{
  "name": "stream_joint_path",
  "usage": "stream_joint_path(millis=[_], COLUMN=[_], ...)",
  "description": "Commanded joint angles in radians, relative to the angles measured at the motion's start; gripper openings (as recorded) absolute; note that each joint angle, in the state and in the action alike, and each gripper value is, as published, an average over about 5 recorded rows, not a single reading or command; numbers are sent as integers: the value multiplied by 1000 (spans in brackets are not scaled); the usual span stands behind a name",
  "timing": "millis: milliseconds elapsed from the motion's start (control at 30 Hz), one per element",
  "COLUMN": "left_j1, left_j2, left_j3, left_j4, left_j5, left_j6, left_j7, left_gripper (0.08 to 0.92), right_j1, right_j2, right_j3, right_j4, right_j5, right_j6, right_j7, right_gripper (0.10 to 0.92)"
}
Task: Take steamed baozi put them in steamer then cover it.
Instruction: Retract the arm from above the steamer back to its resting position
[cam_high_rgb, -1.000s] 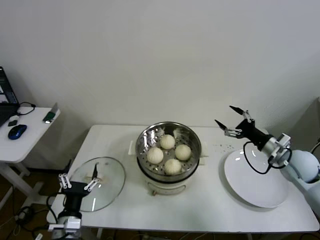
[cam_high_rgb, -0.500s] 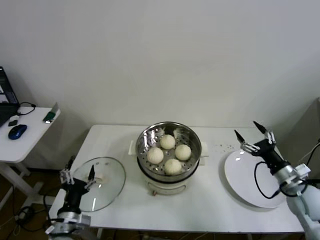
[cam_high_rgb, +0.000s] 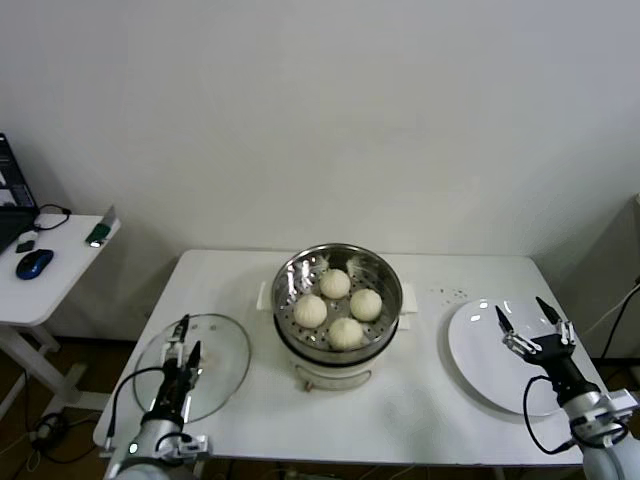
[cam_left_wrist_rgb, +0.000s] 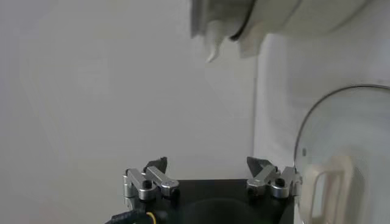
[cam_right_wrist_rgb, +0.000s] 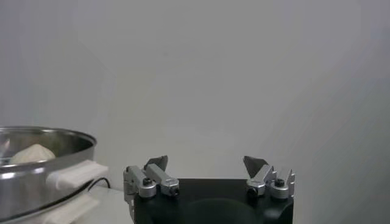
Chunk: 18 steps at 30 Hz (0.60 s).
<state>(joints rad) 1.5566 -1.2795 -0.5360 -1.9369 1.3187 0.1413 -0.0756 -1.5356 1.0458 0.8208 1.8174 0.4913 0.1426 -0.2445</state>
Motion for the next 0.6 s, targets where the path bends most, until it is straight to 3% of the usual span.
stream_joint_path(millis=[33, 300, 600], left_j1=[14, 18, -68], left_j2=[27, 8, -3], left_j3=[31, 13, -3], left_j4=[82, 111, 245], left_j5=[269, 215, 258], left_j6=[10, -22, -40], left_j7=[-8, -39, -43], left_gripper=[823, 823, 823], right_j1=[-45, -19, -11], right_j2=[61, 57, 56], right_j3=[43, 31, 29], right_j4=[-17, -33, -33], right_j5=[-34, -48, -69], right_j6=[-2, -2, 3], right_j7=[2, 1, -3], right_gripper=[823, 823, 823])
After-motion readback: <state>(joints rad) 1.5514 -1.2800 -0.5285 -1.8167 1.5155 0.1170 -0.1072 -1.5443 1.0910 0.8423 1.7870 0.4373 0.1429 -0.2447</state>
